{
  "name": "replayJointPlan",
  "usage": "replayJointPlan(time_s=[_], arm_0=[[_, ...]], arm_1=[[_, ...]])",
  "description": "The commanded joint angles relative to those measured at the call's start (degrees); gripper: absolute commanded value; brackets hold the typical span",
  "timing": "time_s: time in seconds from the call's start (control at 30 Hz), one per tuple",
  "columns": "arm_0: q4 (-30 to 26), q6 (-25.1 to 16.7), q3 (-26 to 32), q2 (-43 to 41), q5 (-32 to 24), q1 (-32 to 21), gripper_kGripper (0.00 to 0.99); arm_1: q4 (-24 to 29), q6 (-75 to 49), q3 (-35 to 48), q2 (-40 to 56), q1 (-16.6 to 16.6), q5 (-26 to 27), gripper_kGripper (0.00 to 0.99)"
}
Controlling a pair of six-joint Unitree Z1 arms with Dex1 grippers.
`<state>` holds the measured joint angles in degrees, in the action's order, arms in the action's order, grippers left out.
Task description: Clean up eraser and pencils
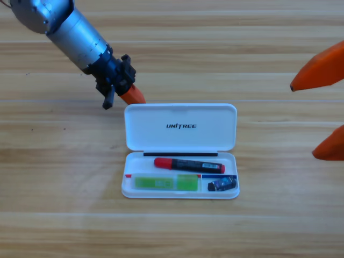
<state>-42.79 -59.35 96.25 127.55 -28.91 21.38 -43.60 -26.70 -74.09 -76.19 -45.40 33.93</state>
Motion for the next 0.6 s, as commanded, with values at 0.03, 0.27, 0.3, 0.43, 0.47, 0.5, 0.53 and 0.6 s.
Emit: replayJointPlan(time_s=[0.03,0.27,0.3,0.43,0.47,0.5,0.53,0.6], arm_0=[[0.61,-0.24,-0.27,3.14,0.17,0.86,0.0],[0.25,0.91,-0.62,2.26,0.34,1.04,0.0],[0.08,1.26,-0.71,2.0,0.34,1.39,0.0],[-0.27,2.4,-1.33,0.5,0.52,2.71,0.0],[-0.45,2.66,-1.5,0.06,0.61,3.14,0.0],[-0.63,3.1,-1.68,-0.37,0.69,3.58,0.0],[-0.8,3.54,-1.85,-0.73,0.78,3.94,0.0],[-0.89,3.98,-2.56,-1.69,1.13,4.73,0.0]], arm_1=[[1.77,-0.2,2.02,0.52,-0.13,1.06,0.848],[1.77,-0.2,2.02,0.52,-0.21,1.14,0.848],[1.77,-0.2,2.02,0.52,-0.21,1.23,0.848],[1.77,-0.11,2.02,0.52,-0.3,1.23,0.848],[1.77,-0.11,2.02,0.52,-0.39,1.23,0.848],[1.77,-0.11,2.02,0.52,-0.39,1.23,0.848],[1.77,-0.11,2.02,0.52,-0.39,1.23,0.848],[1.77,-0.11,2.02,0.52,-0.39,1.23,0.848]])
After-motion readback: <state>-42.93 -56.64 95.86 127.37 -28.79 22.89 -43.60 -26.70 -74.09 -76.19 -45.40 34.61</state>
